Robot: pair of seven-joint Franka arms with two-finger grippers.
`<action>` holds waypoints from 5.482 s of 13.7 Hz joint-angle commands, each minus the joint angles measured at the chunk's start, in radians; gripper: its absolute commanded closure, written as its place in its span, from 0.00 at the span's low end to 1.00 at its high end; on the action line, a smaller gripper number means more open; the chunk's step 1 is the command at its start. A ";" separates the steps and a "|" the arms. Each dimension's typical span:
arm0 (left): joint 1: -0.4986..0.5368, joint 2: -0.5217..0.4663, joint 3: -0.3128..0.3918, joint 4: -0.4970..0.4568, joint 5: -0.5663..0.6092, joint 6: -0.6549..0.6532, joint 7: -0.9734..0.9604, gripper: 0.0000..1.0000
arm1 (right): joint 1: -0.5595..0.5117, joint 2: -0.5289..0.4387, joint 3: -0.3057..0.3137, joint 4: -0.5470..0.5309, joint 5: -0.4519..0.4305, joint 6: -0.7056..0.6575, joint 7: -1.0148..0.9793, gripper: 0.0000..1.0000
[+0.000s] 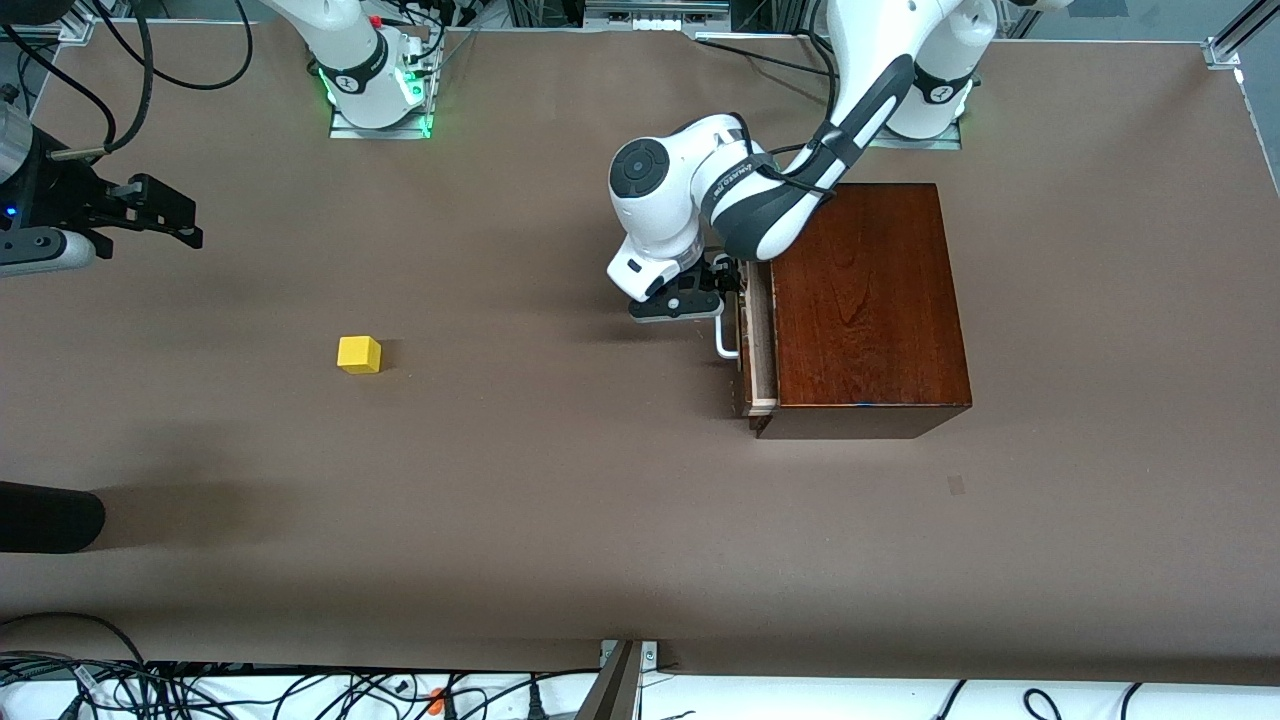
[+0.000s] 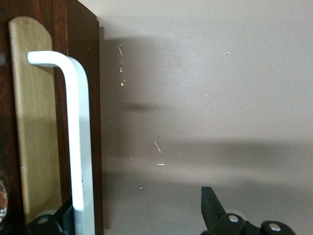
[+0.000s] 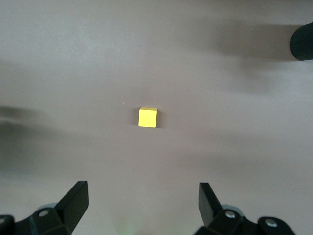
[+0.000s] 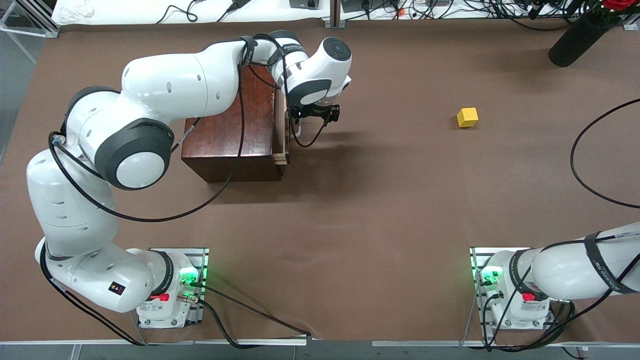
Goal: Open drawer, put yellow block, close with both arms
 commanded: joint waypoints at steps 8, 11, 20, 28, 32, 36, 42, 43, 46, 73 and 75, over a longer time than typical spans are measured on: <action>-0.054 0.077 -0.002 0.128 -0.006 0.131 -0.005 0.00 | -0.012 0.010 0.002 0.021 0.002 -0.010 -0.005 0.00; -0.061 0.077 -0.002 0.150 -0.007 0.130 -0.008 0.00 | -0.012 0.010 0.002 0.021 0.002 -0.010 -0.005 0.00; -0.072 0.069 -0.002 0.188 -0.061 0.120 -0.022 0.00 | -0.015 0.010 0.001 0.021 0.002 -0.011 -0.005 0.00; -0.011 -0.047 -0.005 0.268 -0.097 -0.189 0.077 0.00 | -0.015 0.009 0.001 0.021 0.002 -0.022 -0.008 0.00; 0.124 -0.136 -0.005 0.268 -0.167 -0.336 0.339 0.00 | -0.014 0.003 0.001 0.021 0.003 -0.066 -0.008 0.00; 0.260 -0.219 -0.004 0.268 -0.229 -0.478 0.574 0.00 | -0.024 0.026 -0.001 0.018 0.046 -0.060 -0.008 0.00; 0.464 -0.332 -0.004 0.268 -0.320 -0.620 0.824 0.00 | -0.024 0.119 0.005 0.013 0.031 -0.074 -0.069 0.00; 0.497 -0.349 -0.004 0.268 -0.322 -0.640 0.866 0.00 | -0.029 0.124 0.004 0.013 0.032 -0.069 -0.069 0.00; 0.557 -0.429 0.083 0.242 -0.366 -0.648 1.031 0.00 | -0.030 0.147 0.002 0.013 0.028 -0.074 -0.089 0.00; 0.367 -0.621 0.431 0.009 -0.414 -0.486 1.118 0.00 | 0.011 0.276 0.050 -0.717 0.195 1.060 -0.060 0.00; 0.367 -0.621 0.431 0.009 -0.414 -0.487 1.118 0.00 | 0.011 0.279 0.050 -0.717 0.195 1.061 -0.074 0.00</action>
